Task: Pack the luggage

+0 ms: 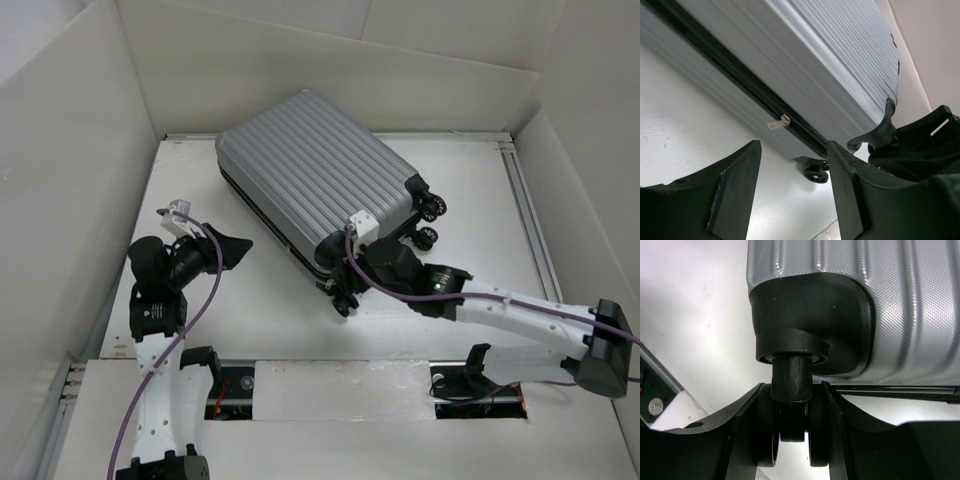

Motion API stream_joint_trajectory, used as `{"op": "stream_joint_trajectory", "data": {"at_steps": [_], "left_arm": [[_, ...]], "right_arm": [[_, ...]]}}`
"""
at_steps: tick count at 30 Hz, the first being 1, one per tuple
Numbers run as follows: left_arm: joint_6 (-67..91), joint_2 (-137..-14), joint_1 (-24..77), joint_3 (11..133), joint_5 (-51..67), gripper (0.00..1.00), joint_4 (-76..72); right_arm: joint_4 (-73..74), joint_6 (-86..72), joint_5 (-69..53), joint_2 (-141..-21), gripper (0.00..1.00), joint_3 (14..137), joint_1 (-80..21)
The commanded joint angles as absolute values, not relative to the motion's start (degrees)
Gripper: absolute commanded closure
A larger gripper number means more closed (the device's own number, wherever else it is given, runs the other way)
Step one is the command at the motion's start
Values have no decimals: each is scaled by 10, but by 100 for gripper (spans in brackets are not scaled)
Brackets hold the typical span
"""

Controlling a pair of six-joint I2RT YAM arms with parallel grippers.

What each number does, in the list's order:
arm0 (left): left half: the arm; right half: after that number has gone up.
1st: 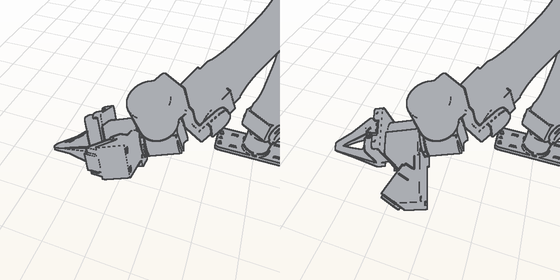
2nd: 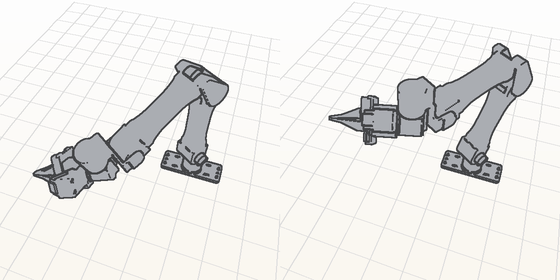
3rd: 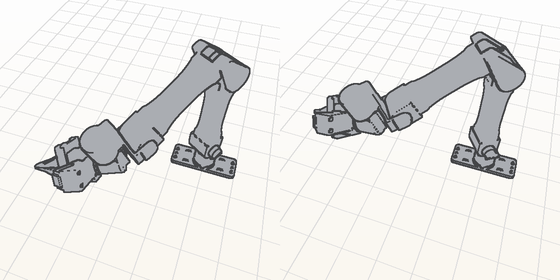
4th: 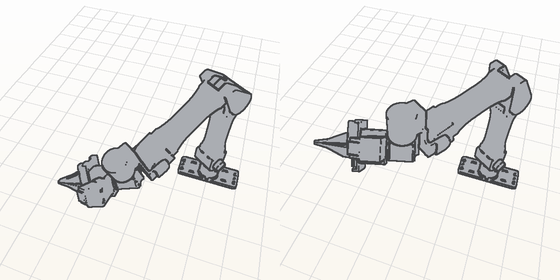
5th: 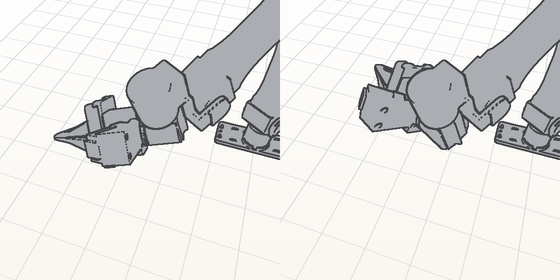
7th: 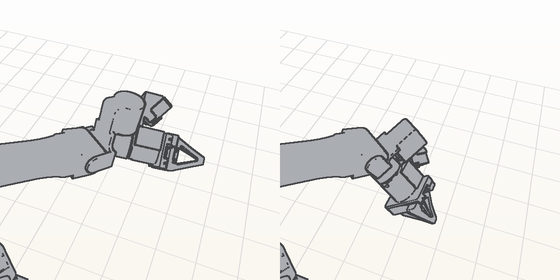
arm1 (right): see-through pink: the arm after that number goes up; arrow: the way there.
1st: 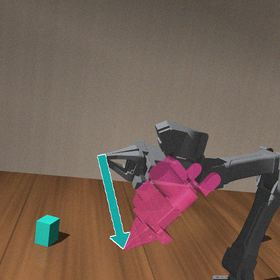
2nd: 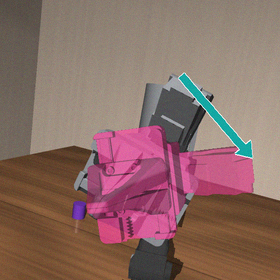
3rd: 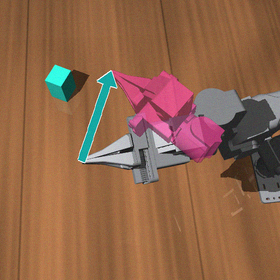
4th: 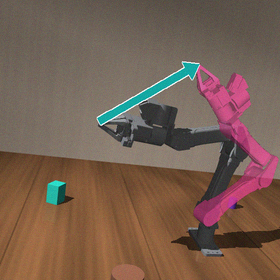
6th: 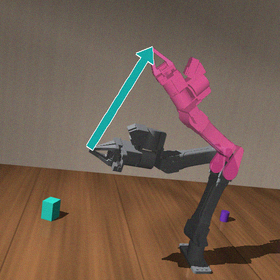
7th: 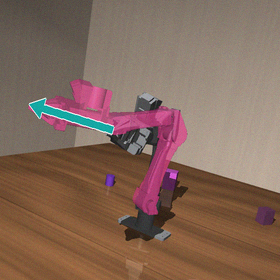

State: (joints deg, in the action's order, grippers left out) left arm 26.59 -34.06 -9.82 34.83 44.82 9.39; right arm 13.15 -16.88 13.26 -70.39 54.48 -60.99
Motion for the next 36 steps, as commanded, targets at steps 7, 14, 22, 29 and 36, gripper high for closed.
{"op": "stream_joint_trajectory", "data": {"at_steps": [7, 14, 22, 29, 36], "left_arm": [[393, -332, -98, 524, 499, 42, -62], [359, -559, -98, 914, 388, 34, 61], [344, -720, 32, 901, 291, 30, 41], [237, -777, 282, 1110, -3, 30, 130], [294, -253, 304, 397, 29, 44, -3]], "right_arm": [[136, -190, 83, -641, 100, 573, -597], [107, -203, 57, -671, 100, 566, -597], [109, -214, 52, -689, 100, 566, -597], [115, -199, 72, -663, 100, 567, -591], [91, -174, 19, -709, 100, 584, -533]]}}
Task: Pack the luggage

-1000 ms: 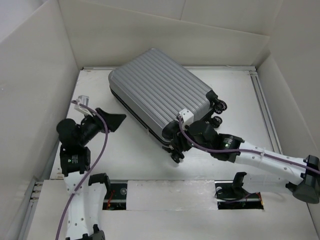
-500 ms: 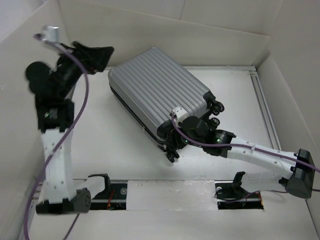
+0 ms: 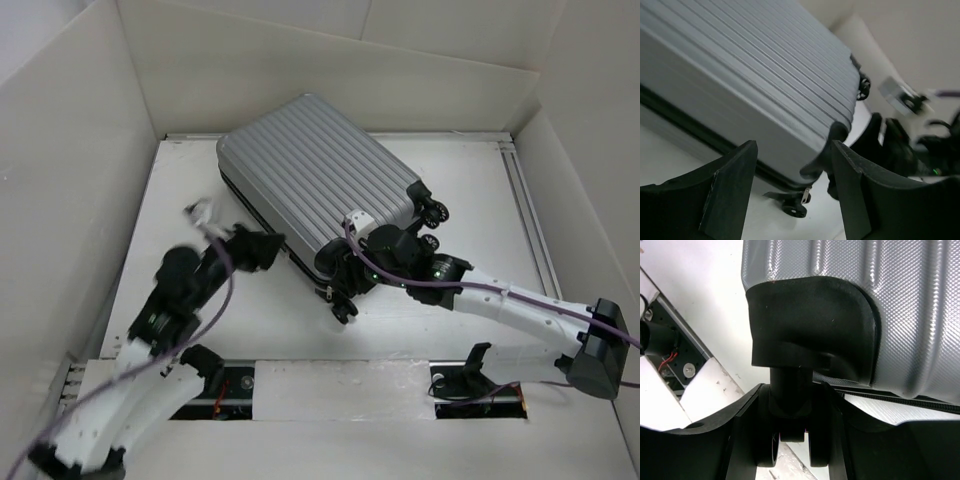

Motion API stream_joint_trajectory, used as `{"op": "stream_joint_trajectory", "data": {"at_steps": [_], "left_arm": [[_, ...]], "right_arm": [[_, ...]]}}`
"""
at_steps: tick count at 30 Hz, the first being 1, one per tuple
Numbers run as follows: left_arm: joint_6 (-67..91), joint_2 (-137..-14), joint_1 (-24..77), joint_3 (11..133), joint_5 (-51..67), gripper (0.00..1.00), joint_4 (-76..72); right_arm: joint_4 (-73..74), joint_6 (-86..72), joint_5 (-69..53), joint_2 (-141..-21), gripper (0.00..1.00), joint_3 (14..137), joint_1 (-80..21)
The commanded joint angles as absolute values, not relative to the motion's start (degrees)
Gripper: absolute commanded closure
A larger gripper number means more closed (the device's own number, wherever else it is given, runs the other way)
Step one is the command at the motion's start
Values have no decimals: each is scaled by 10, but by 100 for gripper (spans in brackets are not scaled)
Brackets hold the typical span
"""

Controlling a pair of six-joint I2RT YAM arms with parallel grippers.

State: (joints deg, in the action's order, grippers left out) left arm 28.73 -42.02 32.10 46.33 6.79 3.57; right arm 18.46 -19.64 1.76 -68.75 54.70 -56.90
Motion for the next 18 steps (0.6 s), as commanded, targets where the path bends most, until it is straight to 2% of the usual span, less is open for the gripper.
{"op": "stream_joint_trajectory", "data": {"at_steps": [1, 4, 5, 6, 8, 10, 11, 13, 16, 18], "left_arm": [[301, -246, 304, 360, -2, 44, 3], [294, -201, 304, 426, -28, 45, 5], [281, -201, 304, 447, -43, 43, 5], [266, -225, 304, 469, -50, 41, 14], [247, -359, 304, 527, -59, 41, 47], [276, -396, 304, 520, -48, 41, 30], [296, -376, 304, 471, -29, 43, -40], [323, -346, 304, 449, -29, 43, -93], [297, -419, 304, 496, -49, 41, -27], [302, -447, 304, 468, -37, 41, -67]], "right_arm": [[91, -174, 10, -715, 100, 584, -519], [91, -168, -5, -731, 100, 605, -512], [91, -168, -5, -731, 100, 606, -512], [97, -168, 3, -731, 100, 613, -505], [98, -168, -3, -737, 100, 627, -481], [98, -168, -18, -751, 100, 639, -464], [98, -168, -18, -751, 100, 646, -454], [105, -163, -25, -757, 100, 652, -443], [111, -149, -44, -762, 100, 652, -409], [99, -149, -64, -767, 100, 652, -390]]}}
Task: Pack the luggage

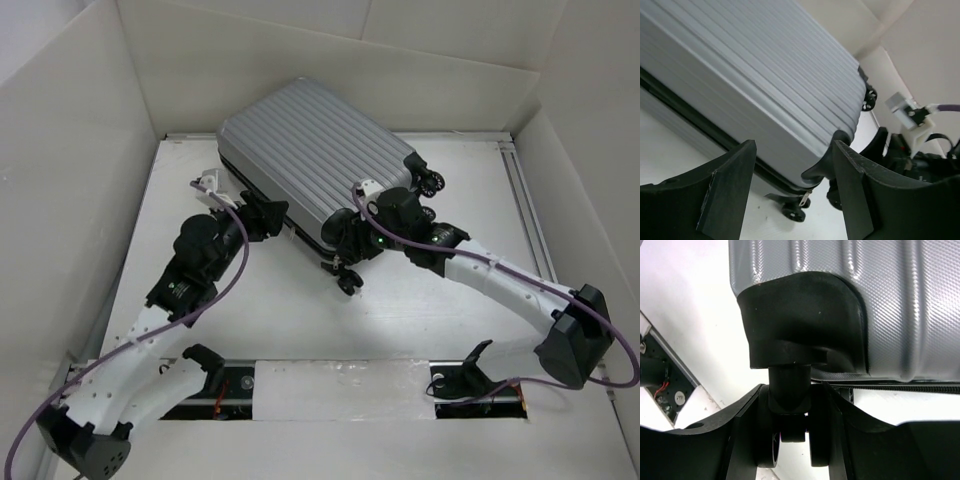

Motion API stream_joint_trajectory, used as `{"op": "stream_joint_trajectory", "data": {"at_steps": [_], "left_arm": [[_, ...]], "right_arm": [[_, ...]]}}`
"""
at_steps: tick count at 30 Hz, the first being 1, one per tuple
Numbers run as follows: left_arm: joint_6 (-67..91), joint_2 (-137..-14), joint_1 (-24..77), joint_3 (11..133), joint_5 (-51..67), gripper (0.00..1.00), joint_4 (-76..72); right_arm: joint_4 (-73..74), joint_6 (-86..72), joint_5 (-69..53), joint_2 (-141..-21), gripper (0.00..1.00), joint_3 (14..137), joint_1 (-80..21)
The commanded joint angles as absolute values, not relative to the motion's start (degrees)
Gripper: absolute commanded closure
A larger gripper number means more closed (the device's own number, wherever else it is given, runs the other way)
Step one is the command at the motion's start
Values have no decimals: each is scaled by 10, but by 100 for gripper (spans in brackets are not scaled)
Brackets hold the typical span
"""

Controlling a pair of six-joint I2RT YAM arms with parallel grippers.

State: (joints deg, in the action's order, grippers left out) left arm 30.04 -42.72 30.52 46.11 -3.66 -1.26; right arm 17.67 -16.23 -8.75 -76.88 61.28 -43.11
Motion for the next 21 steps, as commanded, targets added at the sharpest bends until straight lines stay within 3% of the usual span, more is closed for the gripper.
{"op": "stream_joint_trajectory", "data": {"at_steps": [1, 3, 5, 6, 7, 8, 10, 12, 15, 18, 21], "left_arm": [[311, -447, 304, 457, -37, 41, -87], [318, -472, 330, 457, -37, 41, -116], [274, -527, 441, 534, -249, 41, -90], [181, -627, 607, 574, -370, 40, -84], [140, -687, 675, 691, -621, 40, -61], [140, -735, 718, 766, -710, 40, -8], [167, -767, 774, 856, -709, 40, 46], [135, -700, 783, 762, -631, 40, -29], [212, -536, 783, 559, -551, 43, -72], [363, -459, 783, 455, -546, 53, 63], [446, -394, 816, 354, -531, 55, 66]], "right_arm": [[98, -149, -69, -767, 100, 652, -390], [98, -149, -75, -773, 100, 652, -384], [98, -143, -75, -779, 100, 652, -378], [98, -143, -75, -785, 100, 646, -370], [93, -143, -86, -785, 100, 646, -370], [93, -143, -97, -785, 100, 646, -364], [88, -138, -98, -785, 100, 630, -364], [83, -131, -112, -785, 100, 625, -358], [76, -131, -133, -785, 100, 625, -358], [71, -131, -139, -785, 100, 625, -363], [71, -131, -139, -785, 100, 631, -368]]}}
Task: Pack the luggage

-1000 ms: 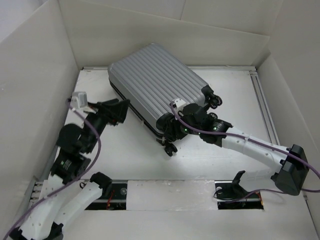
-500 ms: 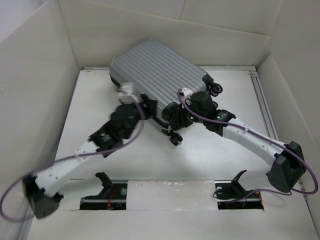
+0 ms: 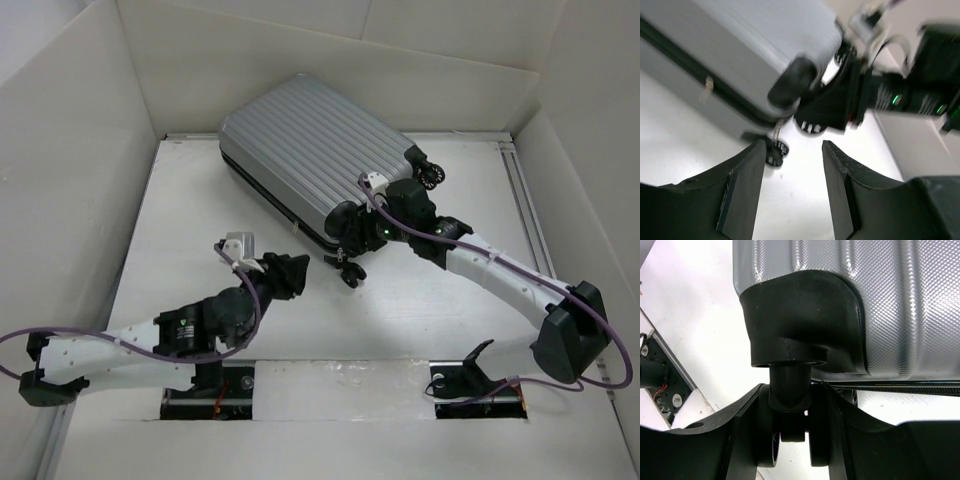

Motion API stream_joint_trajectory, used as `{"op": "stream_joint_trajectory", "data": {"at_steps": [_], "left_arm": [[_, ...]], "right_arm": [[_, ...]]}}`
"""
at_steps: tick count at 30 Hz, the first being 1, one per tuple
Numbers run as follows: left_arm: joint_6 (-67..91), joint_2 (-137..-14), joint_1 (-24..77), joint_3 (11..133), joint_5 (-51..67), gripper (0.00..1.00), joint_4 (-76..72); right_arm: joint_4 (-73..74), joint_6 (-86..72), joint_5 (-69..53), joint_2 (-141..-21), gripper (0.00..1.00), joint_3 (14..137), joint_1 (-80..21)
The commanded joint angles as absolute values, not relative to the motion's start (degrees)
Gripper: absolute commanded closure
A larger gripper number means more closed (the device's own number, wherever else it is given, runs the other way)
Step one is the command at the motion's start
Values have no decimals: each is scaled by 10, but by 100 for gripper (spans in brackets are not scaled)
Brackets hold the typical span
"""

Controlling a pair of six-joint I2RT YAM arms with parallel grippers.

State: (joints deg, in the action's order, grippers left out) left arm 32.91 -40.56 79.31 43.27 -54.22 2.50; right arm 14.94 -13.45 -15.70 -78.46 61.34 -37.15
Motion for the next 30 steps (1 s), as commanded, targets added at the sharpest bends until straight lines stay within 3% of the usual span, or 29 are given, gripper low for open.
{"op": "stream_joint_trajectory", "data": {"at_steps": [1, 5, 7, 13, 21, 30], "left_arm": [[446, -383, 822, 332, -524, 55, 55], [415, -416, 822, 292, -497, 54, -25], [410, -520, 822, 335, -527, 54, -14], [365, -617, 817, 371, -550, 59, -76], [312, -690, 717, 352, -461, 58, -242], [284, -801, 661, 411, -428, 58, -278]], "right_arm": [[71, -131, -139, -785, 100, 631, -368], [71, -131, -139, -785, 100, 636, -368], [71, -136, -139, -785, 100, 642, -368], [71, -136, -139, -790, 100, 642, -379], [61, -142, -139, -795, 100, 648, -395], [61, -147, -144, -789, 100, 642, -400]]}}
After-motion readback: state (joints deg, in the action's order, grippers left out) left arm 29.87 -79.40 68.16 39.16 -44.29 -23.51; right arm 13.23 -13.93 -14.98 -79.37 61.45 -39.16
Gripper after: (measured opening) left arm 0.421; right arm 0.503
